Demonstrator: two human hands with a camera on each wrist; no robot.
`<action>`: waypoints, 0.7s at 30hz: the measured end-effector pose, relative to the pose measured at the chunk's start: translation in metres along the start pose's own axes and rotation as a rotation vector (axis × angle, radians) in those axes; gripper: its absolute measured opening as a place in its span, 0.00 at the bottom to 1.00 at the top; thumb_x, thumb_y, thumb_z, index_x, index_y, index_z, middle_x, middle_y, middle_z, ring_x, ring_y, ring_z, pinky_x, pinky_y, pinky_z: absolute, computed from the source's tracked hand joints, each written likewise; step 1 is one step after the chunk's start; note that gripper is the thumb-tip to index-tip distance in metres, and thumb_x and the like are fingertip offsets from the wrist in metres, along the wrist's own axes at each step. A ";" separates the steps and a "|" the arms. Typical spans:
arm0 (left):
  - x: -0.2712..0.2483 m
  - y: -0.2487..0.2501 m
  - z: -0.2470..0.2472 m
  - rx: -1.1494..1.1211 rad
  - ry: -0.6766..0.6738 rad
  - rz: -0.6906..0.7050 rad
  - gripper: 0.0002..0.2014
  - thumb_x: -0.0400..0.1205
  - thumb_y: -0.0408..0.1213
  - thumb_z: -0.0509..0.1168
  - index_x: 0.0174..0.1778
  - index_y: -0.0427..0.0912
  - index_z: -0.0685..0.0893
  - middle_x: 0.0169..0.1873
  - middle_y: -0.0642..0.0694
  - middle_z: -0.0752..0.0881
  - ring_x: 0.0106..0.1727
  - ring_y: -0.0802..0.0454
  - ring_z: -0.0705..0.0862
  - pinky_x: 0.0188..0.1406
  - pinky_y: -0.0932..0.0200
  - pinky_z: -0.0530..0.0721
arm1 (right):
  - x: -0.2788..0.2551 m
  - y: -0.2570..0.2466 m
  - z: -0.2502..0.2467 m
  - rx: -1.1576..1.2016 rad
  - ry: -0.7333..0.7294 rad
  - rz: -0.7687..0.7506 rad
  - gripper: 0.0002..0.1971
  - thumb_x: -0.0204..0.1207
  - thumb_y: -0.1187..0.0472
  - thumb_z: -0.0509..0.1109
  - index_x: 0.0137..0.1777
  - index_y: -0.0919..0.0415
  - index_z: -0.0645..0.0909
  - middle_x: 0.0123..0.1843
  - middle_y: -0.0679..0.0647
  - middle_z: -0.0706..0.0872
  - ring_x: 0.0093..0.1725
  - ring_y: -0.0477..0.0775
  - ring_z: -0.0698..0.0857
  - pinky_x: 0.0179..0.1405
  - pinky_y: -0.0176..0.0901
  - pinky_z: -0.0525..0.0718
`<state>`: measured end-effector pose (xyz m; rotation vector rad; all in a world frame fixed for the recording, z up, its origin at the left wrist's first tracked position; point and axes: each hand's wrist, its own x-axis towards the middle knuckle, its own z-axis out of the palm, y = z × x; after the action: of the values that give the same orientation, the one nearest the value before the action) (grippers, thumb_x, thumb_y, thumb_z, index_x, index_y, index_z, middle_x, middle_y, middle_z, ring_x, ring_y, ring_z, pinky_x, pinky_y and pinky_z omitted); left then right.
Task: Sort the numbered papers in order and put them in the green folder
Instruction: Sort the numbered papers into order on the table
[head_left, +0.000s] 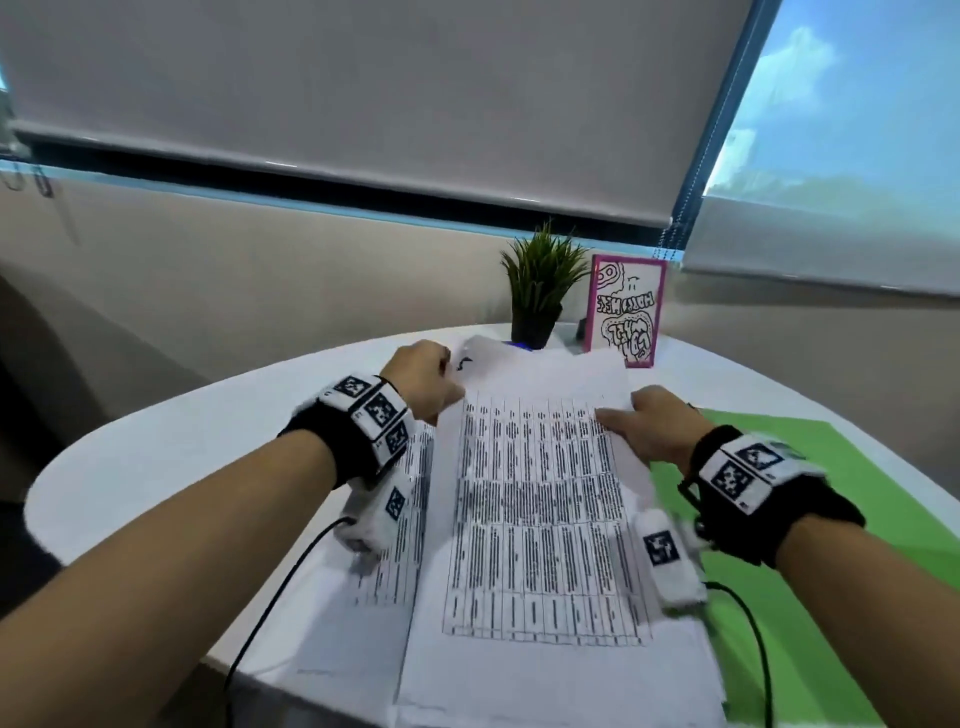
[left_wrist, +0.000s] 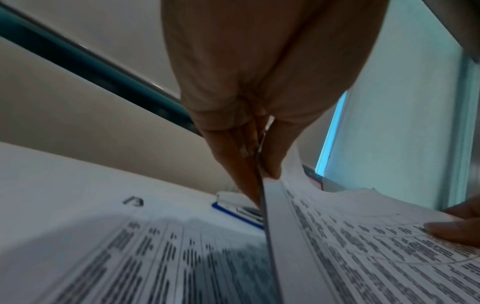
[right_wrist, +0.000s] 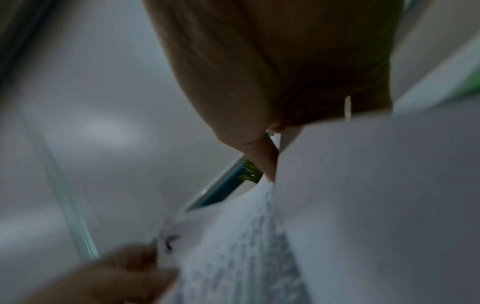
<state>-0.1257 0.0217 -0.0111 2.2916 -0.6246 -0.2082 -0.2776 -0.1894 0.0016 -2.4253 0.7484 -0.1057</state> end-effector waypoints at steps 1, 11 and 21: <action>0.003 -0.001 0.010 0.062 -0.031 0.011 0.07 0.74 0.31 0.71 0.44 0.32 0.84 0.45 0.33 0.89 0.44 0.40 0.89 0.45 0.47 0.90 | 0.000 0.008 0.004 -0.113 -0.018 0.030 0.20 0.83 0.51 0.66 0.32 0.63 0.74 0.30 0.57 0.80 0.33 0.55 0.80 0.36 0.42 0.73; 0.054 -0.004 0.020 0.246 -0.091 0.173 0.08 0.71 0.36 0.78 0.45 0.45 0.90 0.41 0.48 0.90 0.43 0.51 0.86 0.47 0.60 0.80 | 0.033 0.013 0.022 -0.550 0.067 -0.312 0.19 0.80 0.49 0.68 0.66 0.59 0.75 0.61 0.56 0.81 0.57 0.56 0.82 0.57 0.50 0.81; 0.073 -0.022 0.015 0.171 -0.175 0.189 0.08 0.80 0.43 0.71 0.37 0.46 0.86 0.36 0.48 0.90 0.36 0.52 0.87 0.42 0.57 0.83 | 0.080 -0.033 0.079 -0.289 -0.046 -0.504 0.33 0.72 0.48 0.77 0.75 0.54 0.70 0.71 0.52 0.77 0.59 0.52 0.82 0.63 0.52 0.81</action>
<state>-0.0591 -0.0102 -0.0350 2.3753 -0.9774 -0.2756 -0.1756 -0.1702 -0.0522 -2.8337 0.1208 -0.1466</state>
